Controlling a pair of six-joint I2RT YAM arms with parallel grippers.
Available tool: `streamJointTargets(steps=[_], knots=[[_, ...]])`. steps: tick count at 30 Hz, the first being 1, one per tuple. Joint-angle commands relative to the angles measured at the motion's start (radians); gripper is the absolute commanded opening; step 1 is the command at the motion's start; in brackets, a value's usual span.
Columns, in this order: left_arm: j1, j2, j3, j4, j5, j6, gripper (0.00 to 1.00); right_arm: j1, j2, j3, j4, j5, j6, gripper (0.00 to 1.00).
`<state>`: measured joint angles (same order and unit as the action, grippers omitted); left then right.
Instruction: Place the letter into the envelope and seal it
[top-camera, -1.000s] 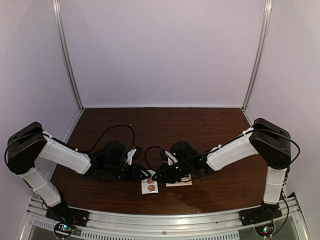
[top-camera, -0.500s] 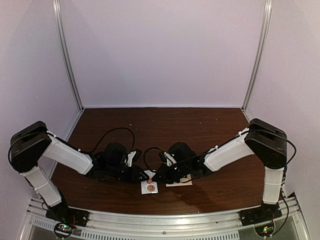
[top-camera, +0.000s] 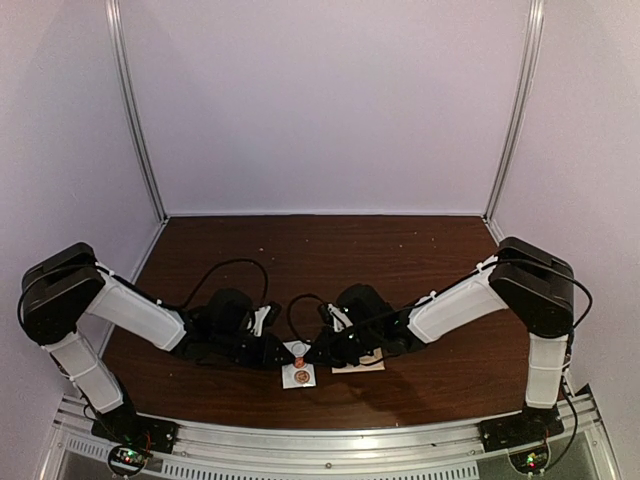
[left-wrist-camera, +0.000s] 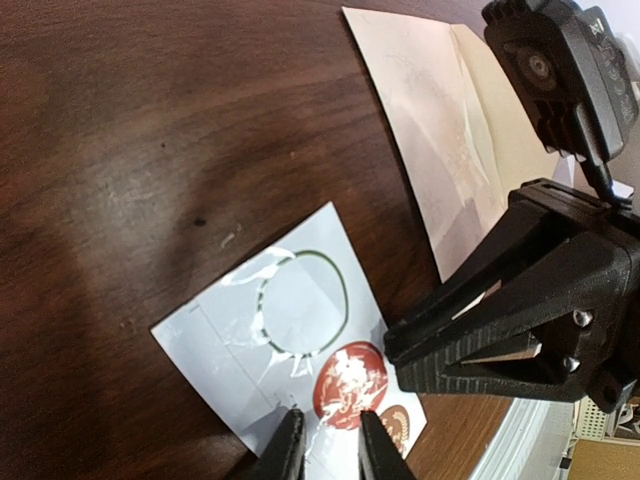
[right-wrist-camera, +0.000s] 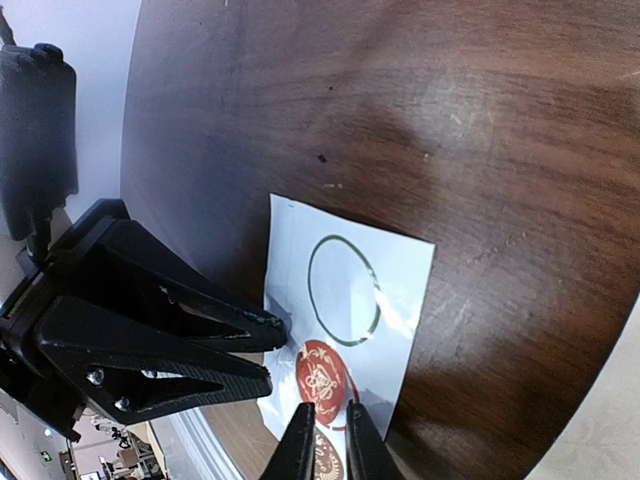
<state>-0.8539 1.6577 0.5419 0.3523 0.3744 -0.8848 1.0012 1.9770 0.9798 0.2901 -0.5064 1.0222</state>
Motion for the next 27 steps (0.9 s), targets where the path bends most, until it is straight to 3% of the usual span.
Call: streamJointTargets(steps=[1, 27], knots=[[0.007, 0.019, -0.016, 0.037, -0.016, -0.005, 0.19, 0.002, 0.008, 0.022, 0.033, -0.015, 0.006, 0.12], [0.007, 0.018, -0.014, 0.034, -0.014, -0.006, 0.18, 0.011, 0.034, 0.032, -0.028, 0.009, 0.005, 0.16]])
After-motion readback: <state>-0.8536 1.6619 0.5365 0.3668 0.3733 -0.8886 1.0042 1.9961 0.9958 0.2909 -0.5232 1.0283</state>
